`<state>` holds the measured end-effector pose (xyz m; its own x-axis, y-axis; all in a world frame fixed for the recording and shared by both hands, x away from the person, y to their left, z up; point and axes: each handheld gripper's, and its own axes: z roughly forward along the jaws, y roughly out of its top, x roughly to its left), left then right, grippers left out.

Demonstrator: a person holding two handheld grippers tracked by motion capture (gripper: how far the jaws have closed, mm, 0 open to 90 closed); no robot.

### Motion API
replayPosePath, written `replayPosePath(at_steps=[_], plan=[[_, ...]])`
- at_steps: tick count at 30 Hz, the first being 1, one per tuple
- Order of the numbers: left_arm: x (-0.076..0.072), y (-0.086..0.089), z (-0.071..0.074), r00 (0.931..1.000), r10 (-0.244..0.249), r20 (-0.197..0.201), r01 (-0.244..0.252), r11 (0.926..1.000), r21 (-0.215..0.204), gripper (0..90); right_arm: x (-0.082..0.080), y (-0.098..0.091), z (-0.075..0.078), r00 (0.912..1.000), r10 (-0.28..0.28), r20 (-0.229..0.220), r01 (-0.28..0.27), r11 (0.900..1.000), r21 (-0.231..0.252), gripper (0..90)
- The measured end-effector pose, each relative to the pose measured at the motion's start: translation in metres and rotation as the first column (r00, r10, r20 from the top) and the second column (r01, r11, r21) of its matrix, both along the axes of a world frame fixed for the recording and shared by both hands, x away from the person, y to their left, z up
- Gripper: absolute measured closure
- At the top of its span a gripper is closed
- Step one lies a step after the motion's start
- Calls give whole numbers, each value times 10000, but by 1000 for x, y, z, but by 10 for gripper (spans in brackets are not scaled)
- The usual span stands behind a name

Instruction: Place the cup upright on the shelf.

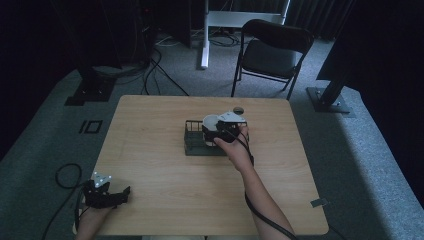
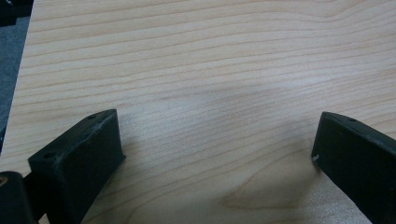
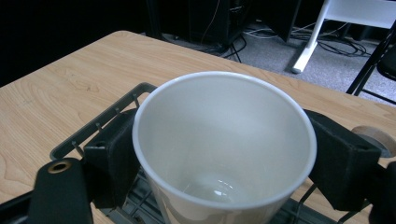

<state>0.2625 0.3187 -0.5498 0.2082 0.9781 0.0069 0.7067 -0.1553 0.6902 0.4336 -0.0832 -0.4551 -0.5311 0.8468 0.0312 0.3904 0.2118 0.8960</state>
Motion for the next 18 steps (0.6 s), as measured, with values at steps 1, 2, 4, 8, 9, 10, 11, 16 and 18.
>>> replayPosePath(at_steps=[1,2,4,8,9,10,11,16,18], plan=[[0,0,0,10000,1,0,-1,10000,0,19,0,0,0,10000,-2,6,2,10000,-14,191],[0,0,0,10000,0,-2,0,10000,1,19,-1,1,0,10000,2,21,-2,10000,-52,191],[0,0,0,10000,-1,-1,1,10000,1,19,-1,1,0,10000,13,33,-12,10000,-77,190],[0,0,0,10000,-1,-1,1,10000,0,19,-1,1,0,9999,156,10,-156,9999,-67,186],[0,0,0,10000,-3,-3,3,10000,1,19,-1,1,1,9997,243,-23,-243,9997,-63,182],[0,0,0,10000,-1,-2,1,10000,2,19,-2,1,1,9997,245,-17,-245,9997,13,177],[0,0,0,10000,-2,-2,2,10000,2,19,-3,1,1,9994,341,-24,-341,9994,43,161],[0,0,0,10000,-1,-2,1,10000,1,19,-6,4,4,9985,546,87,-546,9985,-33,117],[0,0,0,10000,-1,0,1,10000,2,19,-6,3,6,9986,510,140,-510,9987,-7,117]])
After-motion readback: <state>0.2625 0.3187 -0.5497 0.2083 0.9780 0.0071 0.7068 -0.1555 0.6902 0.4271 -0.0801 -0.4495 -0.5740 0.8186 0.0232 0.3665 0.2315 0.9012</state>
